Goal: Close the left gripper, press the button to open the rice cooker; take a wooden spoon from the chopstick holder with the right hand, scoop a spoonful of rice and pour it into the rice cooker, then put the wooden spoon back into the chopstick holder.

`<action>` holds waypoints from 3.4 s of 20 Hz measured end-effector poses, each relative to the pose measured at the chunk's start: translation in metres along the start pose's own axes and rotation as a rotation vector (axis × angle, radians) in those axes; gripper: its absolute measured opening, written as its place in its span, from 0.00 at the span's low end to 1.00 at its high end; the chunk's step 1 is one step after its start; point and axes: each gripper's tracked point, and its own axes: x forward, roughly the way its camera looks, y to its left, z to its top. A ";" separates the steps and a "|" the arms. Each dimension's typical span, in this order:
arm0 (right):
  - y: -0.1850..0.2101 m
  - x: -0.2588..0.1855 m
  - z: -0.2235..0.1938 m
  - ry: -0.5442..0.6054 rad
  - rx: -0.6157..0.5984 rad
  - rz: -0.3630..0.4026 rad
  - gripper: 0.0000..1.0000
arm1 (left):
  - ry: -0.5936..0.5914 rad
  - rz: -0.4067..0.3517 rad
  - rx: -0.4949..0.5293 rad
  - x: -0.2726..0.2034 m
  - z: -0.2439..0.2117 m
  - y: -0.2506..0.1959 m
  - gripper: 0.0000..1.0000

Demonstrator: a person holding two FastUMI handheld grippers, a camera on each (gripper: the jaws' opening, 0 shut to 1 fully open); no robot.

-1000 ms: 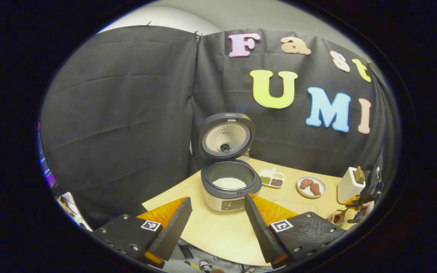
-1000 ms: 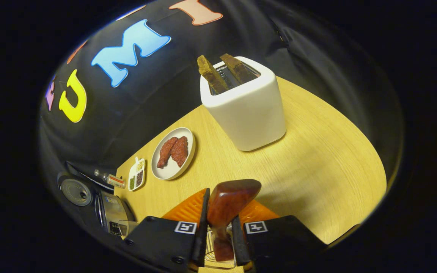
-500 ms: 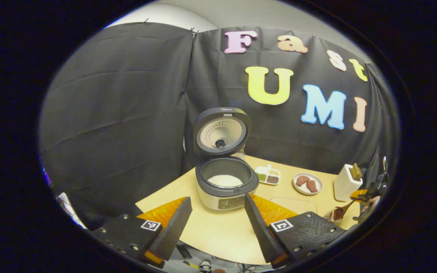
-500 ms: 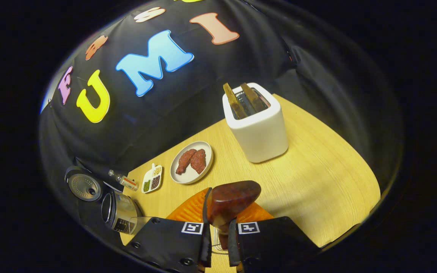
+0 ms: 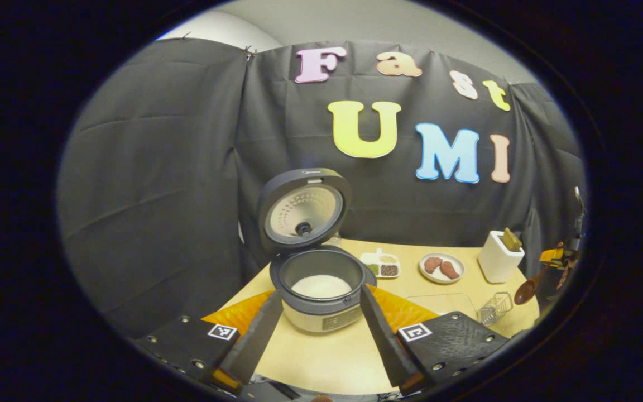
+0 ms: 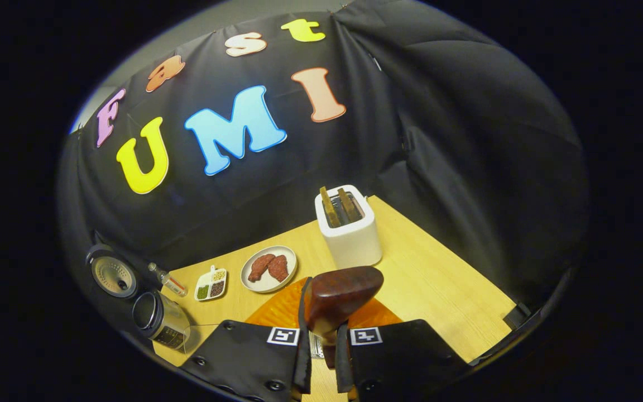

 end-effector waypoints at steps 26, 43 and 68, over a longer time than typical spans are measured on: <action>0.215 -0.019 -0.065 0.059 -0.066 0.229 0.19 | -0.019 -0.151 -0.107 0.050 -0.038 0.090 0.84; 0.238 0.042 -0.206 0.296 -0.341 0.167 0.19 | 0.013 -0.053 -0.074 0.030 -0.057 0.117 0.89; 0.203 0.040 -0.166 0.413 0.382 0.131 0.19 | 0.010 -0.014 -0.048 0.008 -0.065 0.131 0.89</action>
